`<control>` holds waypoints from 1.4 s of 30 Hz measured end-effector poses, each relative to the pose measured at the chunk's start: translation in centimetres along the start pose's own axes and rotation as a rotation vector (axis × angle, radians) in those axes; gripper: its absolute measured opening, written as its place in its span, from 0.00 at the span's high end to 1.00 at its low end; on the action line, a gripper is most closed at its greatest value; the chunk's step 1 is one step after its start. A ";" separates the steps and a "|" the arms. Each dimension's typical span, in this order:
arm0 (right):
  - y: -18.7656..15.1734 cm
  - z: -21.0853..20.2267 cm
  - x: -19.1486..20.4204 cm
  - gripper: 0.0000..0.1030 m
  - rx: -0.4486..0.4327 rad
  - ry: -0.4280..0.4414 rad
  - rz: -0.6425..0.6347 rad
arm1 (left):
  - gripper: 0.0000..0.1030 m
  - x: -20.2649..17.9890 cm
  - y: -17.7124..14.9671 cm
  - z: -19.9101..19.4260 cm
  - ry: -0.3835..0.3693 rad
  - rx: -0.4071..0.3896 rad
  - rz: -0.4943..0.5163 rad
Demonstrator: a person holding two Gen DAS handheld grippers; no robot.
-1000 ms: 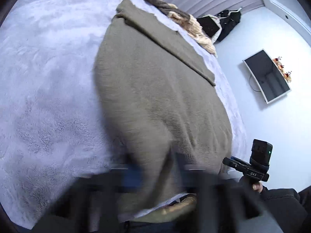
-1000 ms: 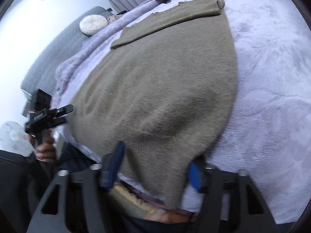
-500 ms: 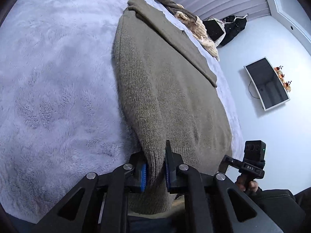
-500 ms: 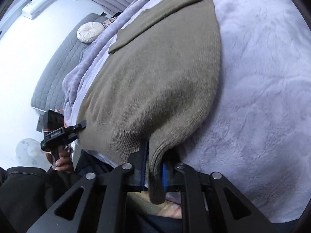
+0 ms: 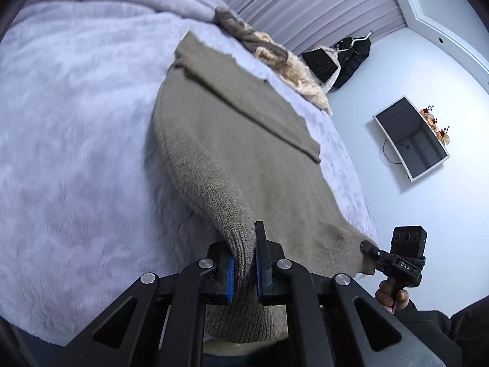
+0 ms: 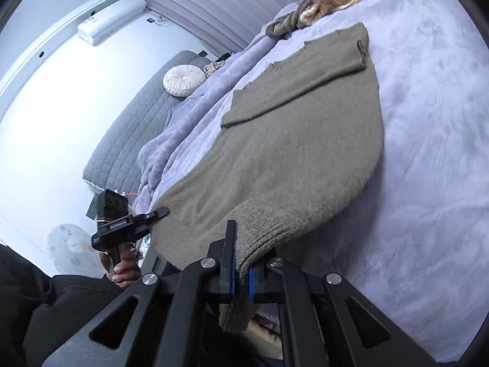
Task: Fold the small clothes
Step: 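Lift the hem with both grippers and fold it toward the collar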
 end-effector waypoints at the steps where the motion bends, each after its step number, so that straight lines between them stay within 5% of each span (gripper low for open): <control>1: 0.4 -0.1 0.1 0.94 -0.009 -0.002 -0.003 | 0.89 -0.4 0.5 -0.2 0.006 -0.017 0.008; 12: 6.7 -1.4 0.9 0.94 -0.156 -0.092 0.028 | 0.89 -0.6 6.4 0.5 0.086 -0.091 -0.042; 23: 12.1 -0.3 0.5 0.94 -0.170 -0.258 0.015 | 0.89 -0.8 11.5 3.1 0.162 -0.066 -0.049; 42: 17.6 1.7 0.5 0.94 -0.165 -0.314 0.009 | 0.89 -0.3 15.8 6.1 0.208 -0.019 -0.087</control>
Point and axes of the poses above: each gripper's, at about its wrist camera, not at the fingertips, and z roughly the way its jaws point, x to its left, y to its top, the point moved 6 cm from there along z, roughly the way its jaws point, and after that the axes turned 3 degrees about z, right-handed, at the moved point
